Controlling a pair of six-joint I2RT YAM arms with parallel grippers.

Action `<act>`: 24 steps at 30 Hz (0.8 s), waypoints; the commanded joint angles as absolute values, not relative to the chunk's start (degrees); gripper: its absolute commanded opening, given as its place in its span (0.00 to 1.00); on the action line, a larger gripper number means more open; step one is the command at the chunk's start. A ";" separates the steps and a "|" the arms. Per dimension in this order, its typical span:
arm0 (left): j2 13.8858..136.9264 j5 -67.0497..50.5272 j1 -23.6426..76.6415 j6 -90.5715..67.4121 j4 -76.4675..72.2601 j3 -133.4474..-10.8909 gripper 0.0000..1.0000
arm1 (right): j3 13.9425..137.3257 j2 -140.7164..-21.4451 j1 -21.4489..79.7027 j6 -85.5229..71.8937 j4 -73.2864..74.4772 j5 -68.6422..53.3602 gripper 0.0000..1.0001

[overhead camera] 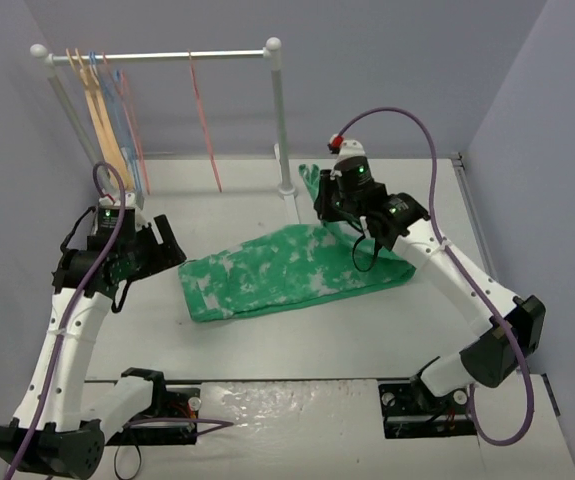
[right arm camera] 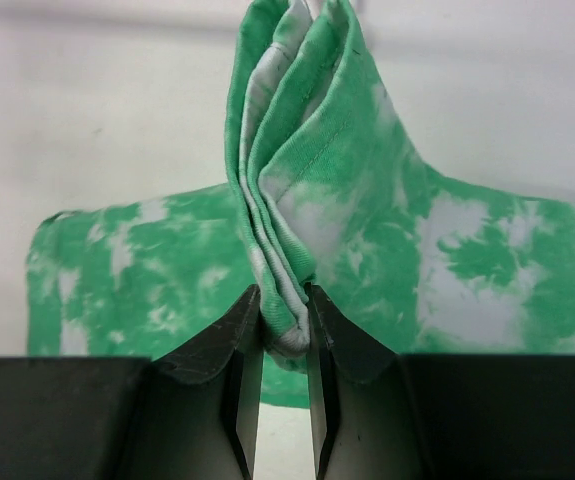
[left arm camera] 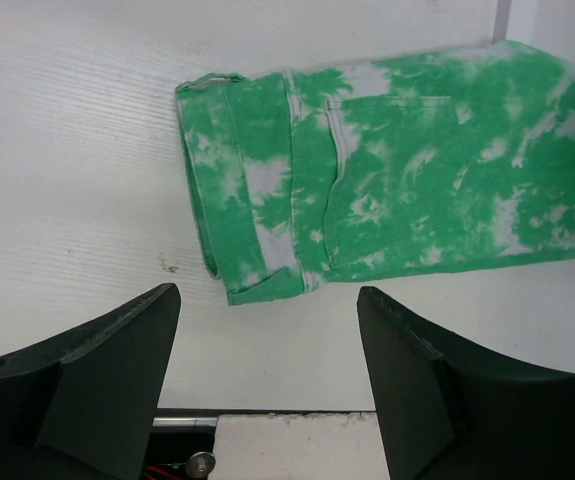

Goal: Place the trousers on the hanger
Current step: Fold the trousers at the center of the board.

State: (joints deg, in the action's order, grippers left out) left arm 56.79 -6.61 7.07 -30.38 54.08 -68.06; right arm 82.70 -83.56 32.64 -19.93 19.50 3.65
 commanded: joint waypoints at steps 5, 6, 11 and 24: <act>58.04 -23.83 8.06 -47.74 41.94 -67.91 0.70 | 82.62 -89.16 43.74 -23.27 8.53 6.82 0.00; 58.39 -25.73 8.71 -49.74 40.02 -66.71 0.70 | 81.82 -89.61 44.39 -23.13 7.68 6.47 0.00; 58.67 -24.85 9.88 -52.47 39.06 -66.26 0.70 | 80.04 -92.21 48.85 -22.60 4.04 5.73 0.00; 52.35 -4.94 9.40 -42.41 55.27 -70.31 0.70 | 85.00 -98.39 60.54 -21.69 -1.53 9.74 0.00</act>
State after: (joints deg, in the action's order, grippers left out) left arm 54.74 -11.97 9.77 -45.27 51.04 -66.97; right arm 80.47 -97.81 58.30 -21.95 6.30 7.52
